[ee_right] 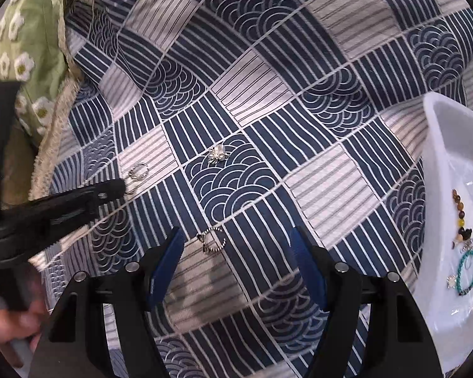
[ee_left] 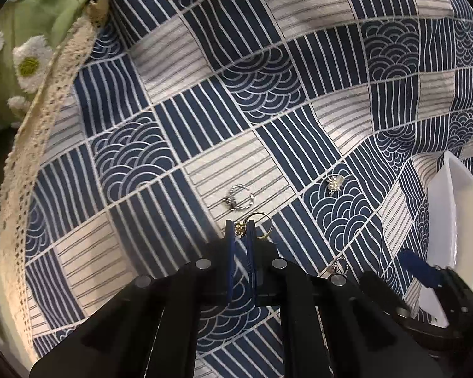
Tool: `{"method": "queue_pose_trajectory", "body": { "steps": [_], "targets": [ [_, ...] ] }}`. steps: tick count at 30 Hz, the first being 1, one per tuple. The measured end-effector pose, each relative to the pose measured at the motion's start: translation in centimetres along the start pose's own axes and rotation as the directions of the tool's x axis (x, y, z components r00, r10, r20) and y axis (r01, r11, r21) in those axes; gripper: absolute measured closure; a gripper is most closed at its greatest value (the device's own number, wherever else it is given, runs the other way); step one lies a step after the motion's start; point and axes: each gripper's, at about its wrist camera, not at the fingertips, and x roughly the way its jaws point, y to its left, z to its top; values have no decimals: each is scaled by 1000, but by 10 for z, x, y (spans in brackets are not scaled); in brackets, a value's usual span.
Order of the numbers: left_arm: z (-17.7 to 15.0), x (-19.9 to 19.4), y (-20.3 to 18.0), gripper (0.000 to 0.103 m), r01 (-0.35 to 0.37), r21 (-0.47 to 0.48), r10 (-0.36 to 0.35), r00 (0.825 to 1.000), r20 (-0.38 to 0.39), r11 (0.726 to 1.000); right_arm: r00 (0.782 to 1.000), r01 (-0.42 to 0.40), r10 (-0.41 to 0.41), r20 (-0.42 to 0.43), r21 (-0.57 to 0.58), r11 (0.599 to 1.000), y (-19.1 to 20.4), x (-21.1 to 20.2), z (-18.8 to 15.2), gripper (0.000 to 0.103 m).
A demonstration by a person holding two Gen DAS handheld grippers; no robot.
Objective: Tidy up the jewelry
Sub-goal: 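Grasp a gold earring with the left tool while the right grasps a silver ring, then carry both pieces over the tray and open both tools to release them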
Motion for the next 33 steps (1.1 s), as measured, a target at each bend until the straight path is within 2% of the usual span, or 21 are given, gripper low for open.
{"method": "queue_pose_trajectory", "body": {
  "steps": [5,6,7,9,10,11,16,19,23,24,26,28,31,33],
  "targets": [
    [2,-8,6,96,9,-15,-9,1000,8,1000,998,48,-50,-25,-55,997,13,21,-2,36],
    [2,-9,8,96,10,-16,-10,1000,8,1000,998,48,-50,-36,-66,997,15,26,-4,44],
    [2,-10,8,96,9,-16,-9,1000,8,1000,998,43,-46,-47,-71,997,16,28,-4,58],
    [1,-12,6,96,9,-17,-9,1000,8,1000,997,63,-66,-37,-90,994,18,30,-6,68],
    [4,-10,3,96,10,-18,-10,1000,7,1000,997,63,-66,-35,-96,993,18,30,-5,77],
    [4,-12,3,96,12,-17,-12,1000,7,1000,997,59,-62,-34,-99,993,18,29,-5,81],
    [0,-21,4,96,11,-1,-11,1000,20,1000,999,36,-38,-28,-72,997,8,16,-1,81],
    [-6,-35,-7,96,13,36,-14,999,34,999,998,48,-46,41,-62,997,-2,-24,6,81],
    [-22,-67,-49,96,62,138,-73,994,76,989,982,104,-99,159,-25,994,-37,-101,22,81],
    [-29,-80,-69,96,83,180,-101,991,92,980,975,132,-132,179,13,991,-62,-123,24,81],
    [-42,-93,-103,96,102,251,-131,986,102,963,968,165,-175,182,65,984,-104,-141,23,81],
    [-51,-98,-140,96,132,313,-169,981,91,941,964,210,-226,142,124,970,-148,-146,19,81],
    [-62,-92,-199,96,207,371,-237,971,36,905,952,291,-302,39,178,940,-206,-129,9,81],
    [-72,-78,-236,96,228,401,-248,969,-2,887,956,290,-294,-18,230,929,-235,-116,1,81]
  ]
}}
